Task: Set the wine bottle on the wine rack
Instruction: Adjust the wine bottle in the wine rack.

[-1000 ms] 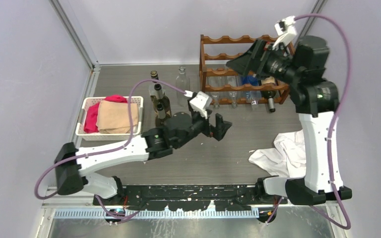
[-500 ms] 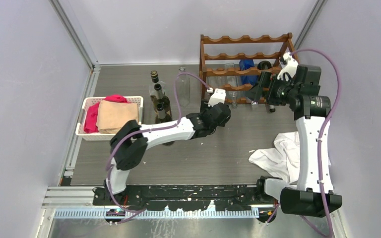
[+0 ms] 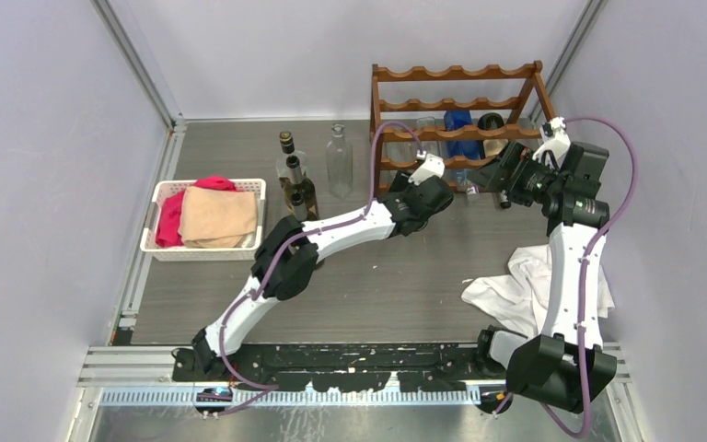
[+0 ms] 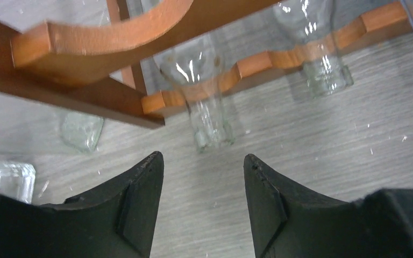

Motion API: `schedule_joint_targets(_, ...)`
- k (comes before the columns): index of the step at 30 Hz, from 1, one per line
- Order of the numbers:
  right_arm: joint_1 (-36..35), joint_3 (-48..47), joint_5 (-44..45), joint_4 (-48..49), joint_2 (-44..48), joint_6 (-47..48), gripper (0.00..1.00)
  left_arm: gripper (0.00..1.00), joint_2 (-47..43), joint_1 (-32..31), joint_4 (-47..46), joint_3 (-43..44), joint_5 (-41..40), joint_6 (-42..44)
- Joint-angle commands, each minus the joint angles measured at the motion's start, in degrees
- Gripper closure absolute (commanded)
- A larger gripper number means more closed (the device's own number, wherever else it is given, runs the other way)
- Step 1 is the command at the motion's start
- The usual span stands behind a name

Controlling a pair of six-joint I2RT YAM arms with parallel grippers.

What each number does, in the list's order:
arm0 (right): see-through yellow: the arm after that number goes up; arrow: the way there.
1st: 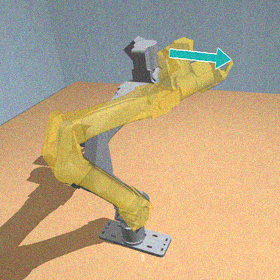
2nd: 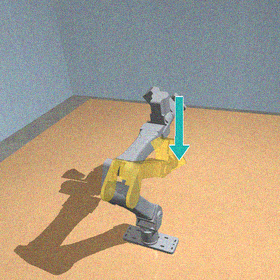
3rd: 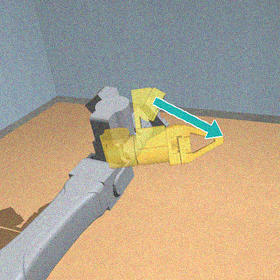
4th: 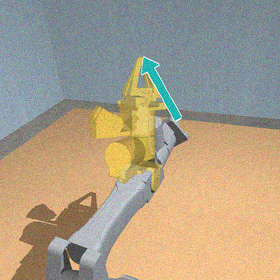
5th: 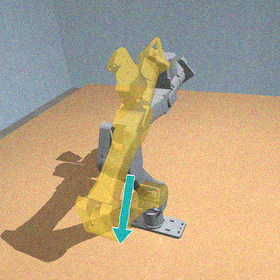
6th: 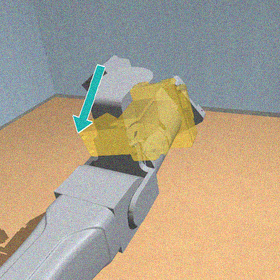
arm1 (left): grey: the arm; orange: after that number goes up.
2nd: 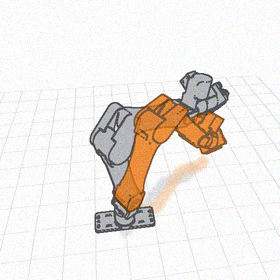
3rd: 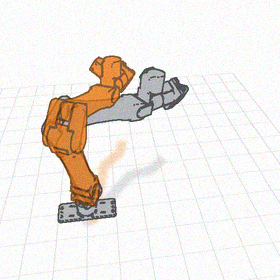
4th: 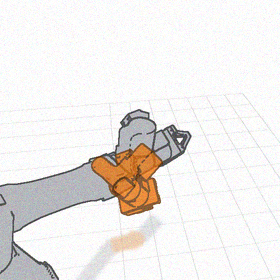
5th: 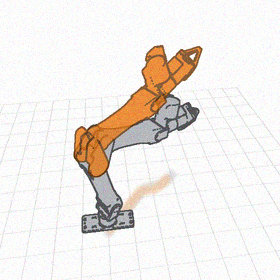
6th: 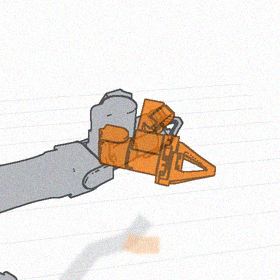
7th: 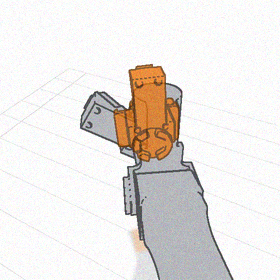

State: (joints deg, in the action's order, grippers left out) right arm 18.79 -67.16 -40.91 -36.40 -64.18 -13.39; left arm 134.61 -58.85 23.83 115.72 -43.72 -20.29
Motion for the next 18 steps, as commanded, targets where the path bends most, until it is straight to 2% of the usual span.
schedule_joint_targets(1,0.6,0.1,-3.4,6.0,0.0,-1.2,0.00,0.43,3.9,0.1,5.2,8.3,-3.6,6.6)
schedule_joint_targets(7,1.0,0.7,-3.9,6.8,0.3,-1.1,0.00,0.43,9.2,0.1,9.2,15.7,-4.8,10.0)
schedule_joint_targets(13,1.1,0.8,-4.4,6.8,-0.3,-1.0,0.00,0.44,13.1,-0.1,9.5,20.5,-6.8,13.1)
schedule_joint_targets(18,1.2,1.1,-4.5,6.7,-0.2,-0.8,0.00,0.52,14.9,0.1,9.1,22.2,-6.9,14.2)
